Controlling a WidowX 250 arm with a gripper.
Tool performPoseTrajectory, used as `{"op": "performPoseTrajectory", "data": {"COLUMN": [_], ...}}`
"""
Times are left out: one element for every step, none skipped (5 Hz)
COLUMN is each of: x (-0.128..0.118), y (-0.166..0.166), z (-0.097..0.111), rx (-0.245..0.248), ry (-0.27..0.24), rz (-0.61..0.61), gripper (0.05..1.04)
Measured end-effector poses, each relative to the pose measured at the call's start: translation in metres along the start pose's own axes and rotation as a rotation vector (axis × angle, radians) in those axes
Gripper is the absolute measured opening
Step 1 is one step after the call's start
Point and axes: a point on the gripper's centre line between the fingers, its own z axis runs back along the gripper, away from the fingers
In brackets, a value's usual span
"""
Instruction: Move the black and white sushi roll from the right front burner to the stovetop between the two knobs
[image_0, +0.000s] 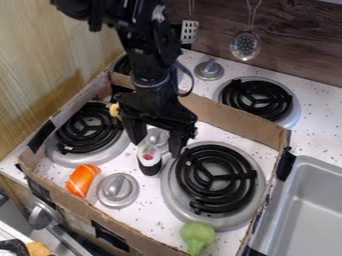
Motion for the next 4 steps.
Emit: {"op": "performPoseTrajectory", "data": {"x": [0.0,0.006,0.003,0.0], "y": [-0.006,-0.015,-0.023,-0.027], "z": [0.016,0.041,0.068,0.082], "rx": [0.003,-0.012,-0.008,0.008], "ry": [0.023,0.048,0.076,0.084], "rz": [0.003,-0.028,-0.06,-0.075], "gripper": [0.996,0.996,0.996,0.996]}}
